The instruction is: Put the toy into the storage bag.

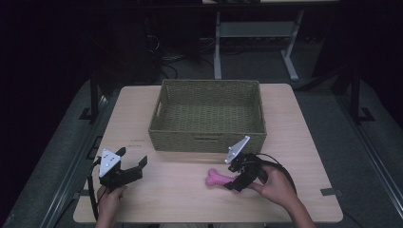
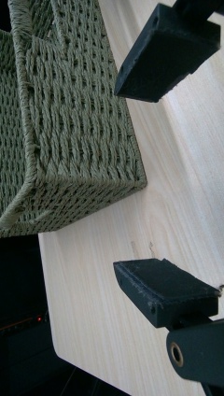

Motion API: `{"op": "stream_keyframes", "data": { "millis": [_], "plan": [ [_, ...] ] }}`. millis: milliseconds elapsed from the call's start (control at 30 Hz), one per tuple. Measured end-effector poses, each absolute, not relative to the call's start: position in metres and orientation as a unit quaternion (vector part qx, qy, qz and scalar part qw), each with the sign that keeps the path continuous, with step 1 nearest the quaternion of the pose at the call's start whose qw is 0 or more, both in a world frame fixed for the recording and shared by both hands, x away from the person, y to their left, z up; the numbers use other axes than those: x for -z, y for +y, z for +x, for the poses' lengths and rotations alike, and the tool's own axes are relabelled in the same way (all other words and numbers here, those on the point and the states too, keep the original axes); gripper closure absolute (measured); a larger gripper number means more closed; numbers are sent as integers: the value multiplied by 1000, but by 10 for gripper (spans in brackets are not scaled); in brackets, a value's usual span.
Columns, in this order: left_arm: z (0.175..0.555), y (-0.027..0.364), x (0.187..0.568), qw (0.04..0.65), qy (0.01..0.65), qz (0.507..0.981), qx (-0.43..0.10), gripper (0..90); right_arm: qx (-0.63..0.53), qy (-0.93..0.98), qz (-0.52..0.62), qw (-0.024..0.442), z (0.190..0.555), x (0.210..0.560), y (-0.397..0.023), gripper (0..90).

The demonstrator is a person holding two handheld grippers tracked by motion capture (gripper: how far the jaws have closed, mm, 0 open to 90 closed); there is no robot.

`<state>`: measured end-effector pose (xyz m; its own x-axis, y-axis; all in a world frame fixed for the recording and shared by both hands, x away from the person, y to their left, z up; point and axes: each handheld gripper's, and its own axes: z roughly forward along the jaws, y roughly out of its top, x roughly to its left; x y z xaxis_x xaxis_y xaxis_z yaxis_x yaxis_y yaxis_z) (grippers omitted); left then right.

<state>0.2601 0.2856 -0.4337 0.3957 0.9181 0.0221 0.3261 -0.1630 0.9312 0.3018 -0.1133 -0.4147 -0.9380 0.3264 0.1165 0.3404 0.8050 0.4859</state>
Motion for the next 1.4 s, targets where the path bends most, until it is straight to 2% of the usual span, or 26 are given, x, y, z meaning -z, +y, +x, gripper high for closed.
{"op": "stream_keyframes", "data": {
  "millis": [233,433,967,1400],
  "plan": [
    [260,286,433,468,449,692,-317,130,232,-958,-168,14,303,422,-102,428],
    [260,286,433,468,449,692,-317,130,217,-962,-164,13,304,425,-97,473],
    [260,289,433,472,456,686,-314,130,181,-972,-149,-5,307,435,-87,541],
    [260,290,433,474,458,684,-314,130,171,-975,-144,2,310,435,-84,579]
  ]
}}
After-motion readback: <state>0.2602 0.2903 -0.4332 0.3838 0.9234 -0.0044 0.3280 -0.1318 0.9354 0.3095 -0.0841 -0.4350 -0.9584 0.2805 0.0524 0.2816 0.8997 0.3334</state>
